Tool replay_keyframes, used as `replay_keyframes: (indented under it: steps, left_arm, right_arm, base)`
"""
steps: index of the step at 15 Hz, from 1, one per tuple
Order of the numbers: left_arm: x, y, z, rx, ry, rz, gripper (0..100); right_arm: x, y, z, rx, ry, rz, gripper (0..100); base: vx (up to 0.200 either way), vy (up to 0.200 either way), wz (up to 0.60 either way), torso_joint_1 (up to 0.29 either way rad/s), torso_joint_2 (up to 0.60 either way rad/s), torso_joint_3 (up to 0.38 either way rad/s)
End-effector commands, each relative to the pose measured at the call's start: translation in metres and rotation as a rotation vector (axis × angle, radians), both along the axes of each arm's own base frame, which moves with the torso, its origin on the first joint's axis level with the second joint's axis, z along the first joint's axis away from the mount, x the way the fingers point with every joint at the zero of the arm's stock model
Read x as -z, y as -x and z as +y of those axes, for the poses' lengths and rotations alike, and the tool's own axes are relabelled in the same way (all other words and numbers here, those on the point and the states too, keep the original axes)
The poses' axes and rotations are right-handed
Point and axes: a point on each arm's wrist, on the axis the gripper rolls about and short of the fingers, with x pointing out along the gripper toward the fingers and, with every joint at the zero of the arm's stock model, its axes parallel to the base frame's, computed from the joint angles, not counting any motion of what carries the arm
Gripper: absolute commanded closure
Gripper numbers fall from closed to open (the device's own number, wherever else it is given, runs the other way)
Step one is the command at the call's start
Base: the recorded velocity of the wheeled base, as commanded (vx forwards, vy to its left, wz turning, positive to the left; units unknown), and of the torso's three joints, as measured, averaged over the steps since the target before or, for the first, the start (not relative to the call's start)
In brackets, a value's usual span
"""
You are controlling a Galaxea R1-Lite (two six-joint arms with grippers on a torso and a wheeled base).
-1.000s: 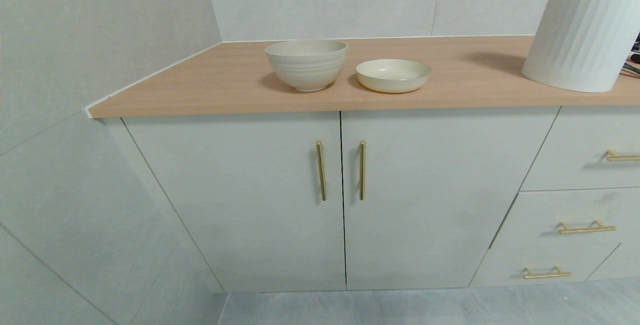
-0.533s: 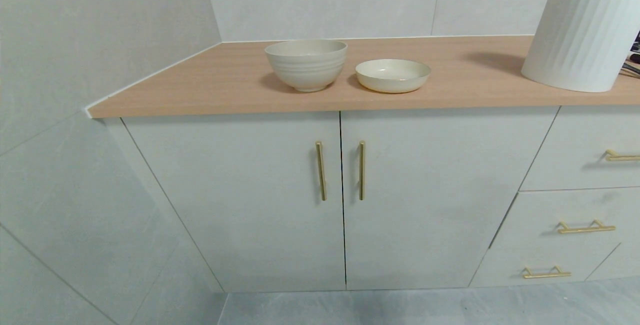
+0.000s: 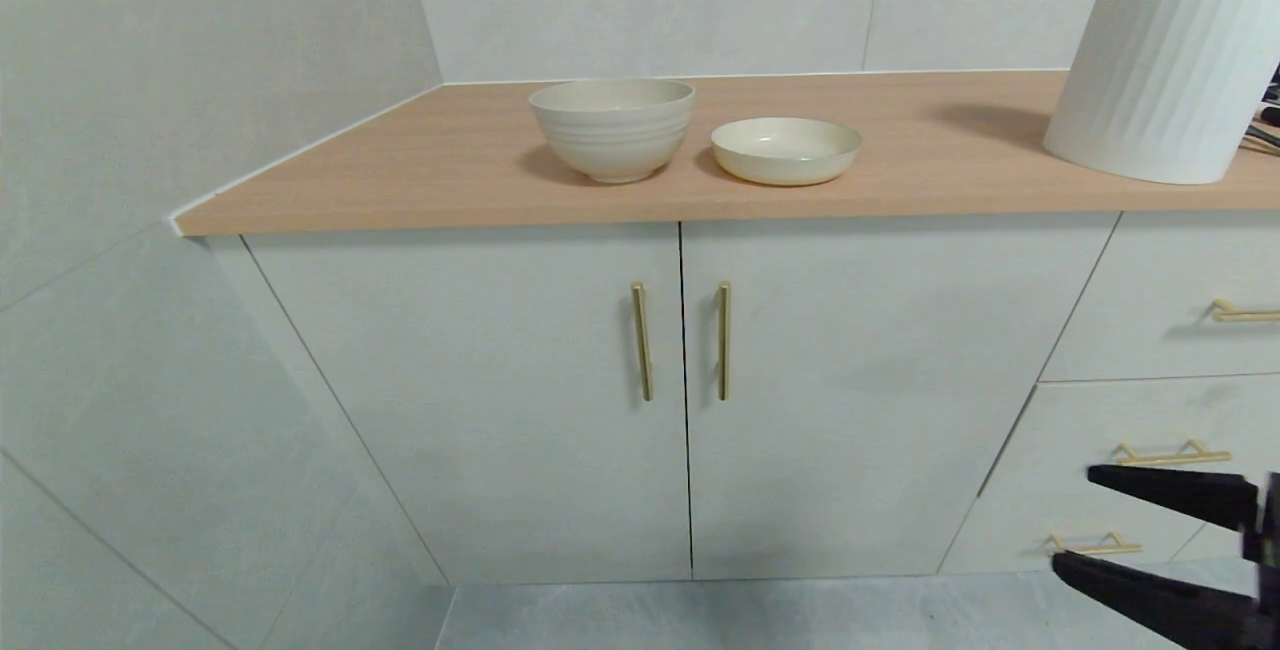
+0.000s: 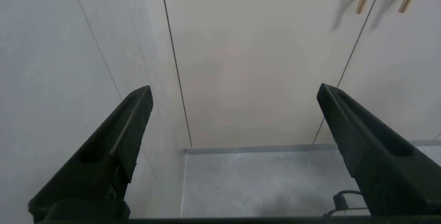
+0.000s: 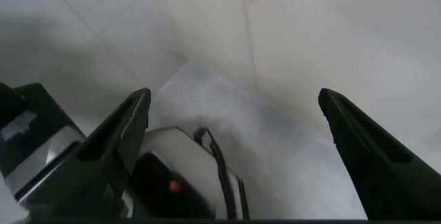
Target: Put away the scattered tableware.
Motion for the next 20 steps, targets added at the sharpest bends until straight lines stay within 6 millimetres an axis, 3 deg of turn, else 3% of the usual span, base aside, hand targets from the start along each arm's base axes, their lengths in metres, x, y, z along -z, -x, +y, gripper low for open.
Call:
replay_keyframes:
  steps: [1,4,6,7,12,15,20]
  left_arm:
    - [0.0,0.0,0.0,0.0,0.0,0.0,0]
    - [0.0,0.0,0.0,0.0,0.0,0.0,0]
    - [0.0,0.0,0.0,0.0,-0.002,0.0,0]
    - [0.0,0.0,0.0,0.0,-0.002,0.0,0]
    - [0.0,0.0,0.0,0.0,-0.002,0.0,0]
    - [0.0,0.0,0.0,0.0,-0.002,0.0,0]
    - [0.0,0.0,0.0,0.0,-0.002,0.0,0]
  right_arm:
    - [0.018,-0.064,0.049,-0.103,-0.011,0.053,0]
    - [0.013,-0.102,0.083,-0.155,-0.052,-0.02,0]
    - [0.011,-0.108,0.091,-0.168,-0.058,-0.023,0]
    - [0.014,-0.128,0.11,-0.181,-0.084,0.005,0]
    - [0.02,-0.17,0.143,-0.181,-0.138,0.042,0]
    - [0.03,-0.178,0.15,-0.163,-0.169,0.105,0]
    - [0.035,-0.188,0.156,-0.167,-0.203,0.058,0]
  base:
    - [0.0,0.0,0.0,0.0,0.0,0.0]
    - [0.0,0.0,0.0,0.0,0.0,0.0]
    - [0.0,0.0,0.0,0.0,0.0,0.0]
    - [0.0,0.0,0.0,0.0,0.0,0.0]
    - [0.0,0.0,0.0,0.0,0.0,0.0]
    - [0.0,0.0,0.0,0.0,0.0,0.0]
    - [0.0,0.0,0.0,0.0,0.0,0.0]
